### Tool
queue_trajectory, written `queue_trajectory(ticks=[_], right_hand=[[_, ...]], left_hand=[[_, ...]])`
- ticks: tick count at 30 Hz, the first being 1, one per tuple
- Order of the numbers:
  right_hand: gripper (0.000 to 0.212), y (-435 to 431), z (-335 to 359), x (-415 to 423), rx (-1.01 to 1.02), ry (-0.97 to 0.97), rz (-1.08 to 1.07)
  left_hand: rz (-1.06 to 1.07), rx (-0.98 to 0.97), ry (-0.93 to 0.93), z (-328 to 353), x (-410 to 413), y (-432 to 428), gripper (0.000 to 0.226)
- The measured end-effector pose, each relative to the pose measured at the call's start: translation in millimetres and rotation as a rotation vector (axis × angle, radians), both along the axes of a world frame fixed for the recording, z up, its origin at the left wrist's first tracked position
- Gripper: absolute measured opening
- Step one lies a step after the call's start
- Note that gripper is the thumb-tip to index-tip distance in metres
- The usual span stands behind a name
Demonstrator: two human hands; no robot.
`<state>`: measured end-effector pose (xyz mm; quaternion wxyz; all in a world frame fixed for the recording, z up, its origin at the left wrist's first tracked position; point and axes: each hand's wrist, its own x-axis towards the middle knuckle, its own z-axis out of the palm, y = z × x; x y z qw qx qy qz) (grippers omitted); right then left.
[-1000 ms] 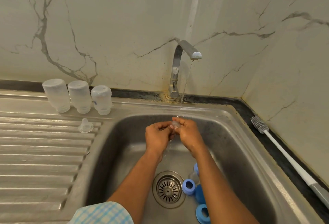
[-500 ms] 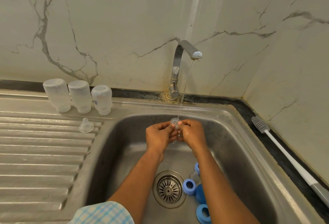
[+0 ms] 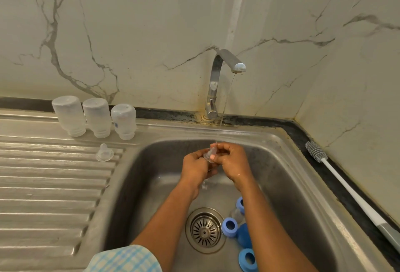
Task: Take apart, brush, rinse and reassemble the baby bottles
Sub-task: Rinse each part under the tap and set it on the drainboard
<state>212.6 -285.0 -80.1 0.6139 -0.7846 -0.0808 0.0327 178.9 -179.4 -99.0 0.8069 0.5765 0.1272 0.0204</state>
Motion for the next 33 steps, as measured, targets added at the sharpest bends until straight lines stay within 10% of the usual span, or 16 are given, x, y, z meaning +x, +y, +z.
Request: queue_trajectory(ticks=[14,17,33], right_hand=[[0.036,3,-4,4,-0.03,-0.049,0.009],[0.007,1,-7,6,-0.07,-0.128,-0.135],[0.026,4,-1,-1,-0.219,0.156,-0.015]], left_hand=[[0.137,-0.189,0.037,0,1,5,0.014],[0.1,-0.116,0.007,-1,1,2,0.012],[0.236,0.36,-0.187,-8,5,-1,0.048]])
